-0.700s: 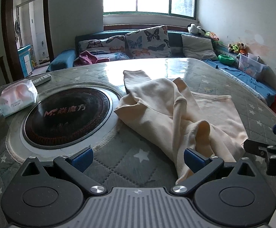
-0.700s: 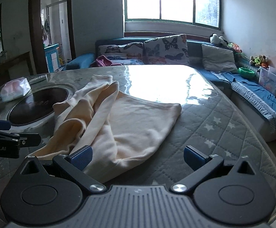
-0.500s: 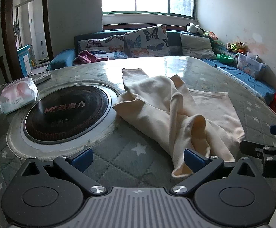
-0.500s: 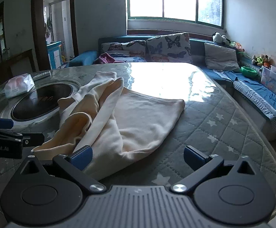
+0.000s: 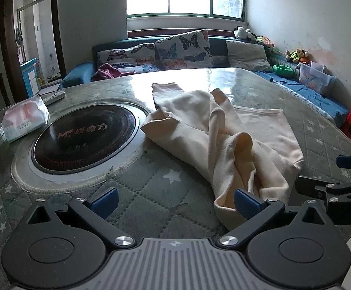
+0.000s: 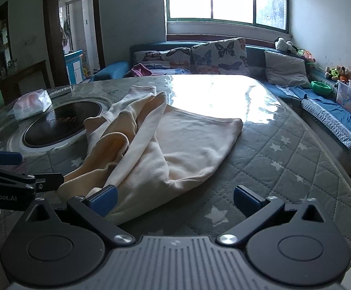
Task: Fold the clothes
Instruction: 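Approach the crumpled cream shirt with both grippers open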
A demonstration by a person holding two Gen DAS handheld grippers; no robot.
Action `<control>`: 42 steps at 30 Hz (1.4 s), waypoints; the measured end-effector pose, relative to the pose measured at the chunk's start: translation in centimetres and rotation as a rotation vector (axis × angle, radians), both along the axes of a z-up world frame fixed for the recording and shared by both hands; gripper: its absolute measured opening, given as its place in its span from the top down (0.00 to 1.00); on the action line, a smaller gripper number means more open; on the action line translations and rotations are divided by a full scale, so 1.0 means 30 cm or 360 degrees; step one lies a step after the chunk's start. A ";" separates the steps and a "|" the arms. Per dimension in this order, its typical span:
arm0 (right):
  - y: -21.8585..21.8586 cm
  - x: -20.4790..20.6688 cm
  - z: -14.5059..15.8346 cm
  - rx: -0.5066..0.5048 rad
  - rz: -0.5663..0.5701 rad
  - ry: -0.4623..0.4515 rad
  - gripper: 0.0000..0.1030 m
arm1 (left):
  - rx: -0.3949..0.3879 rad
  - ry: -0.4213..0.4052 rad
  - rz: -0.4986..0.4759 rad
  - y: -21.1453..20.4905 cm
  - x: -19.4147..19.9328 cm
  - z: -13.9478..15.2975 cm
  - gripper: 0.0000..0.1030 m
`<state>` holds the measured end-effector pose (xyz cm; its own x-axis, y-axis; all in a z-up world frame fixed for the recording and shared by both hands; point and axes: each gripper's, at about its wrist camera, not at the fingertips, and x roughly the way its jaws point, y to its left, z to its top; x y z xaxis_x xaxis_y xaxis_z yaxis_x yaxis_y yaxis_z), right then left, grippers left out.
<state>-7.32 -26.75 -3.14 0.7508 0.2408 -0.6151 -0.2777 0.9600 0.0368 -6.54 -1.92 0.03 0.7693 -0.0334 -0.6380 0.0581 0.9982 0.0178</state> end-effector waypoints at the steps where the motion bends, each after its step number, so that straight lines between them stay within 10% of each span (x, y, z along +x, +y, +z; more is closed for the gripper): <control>1: 0.001 -0.001 0.000 0.0000 0.0002 0.0000 0.00 | 0.0001 0.0001 0.0000 0.000 -0.002 0.000 0.00; 42: 0.028 0.015 0.007 -0.0003 0.0044 0.0020 0.00 | 0.0019 0.0048 -0.0006 -0.010 0.021 -0.015 0.00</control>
<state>-6.88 -25.90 -2.93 0.7359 0.2602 -0.6251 -0.3039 0.9519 0.0385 -5.91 -2.21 -0.42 0.7496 -0.0287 -0.6613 0.0626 0.9977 0.0276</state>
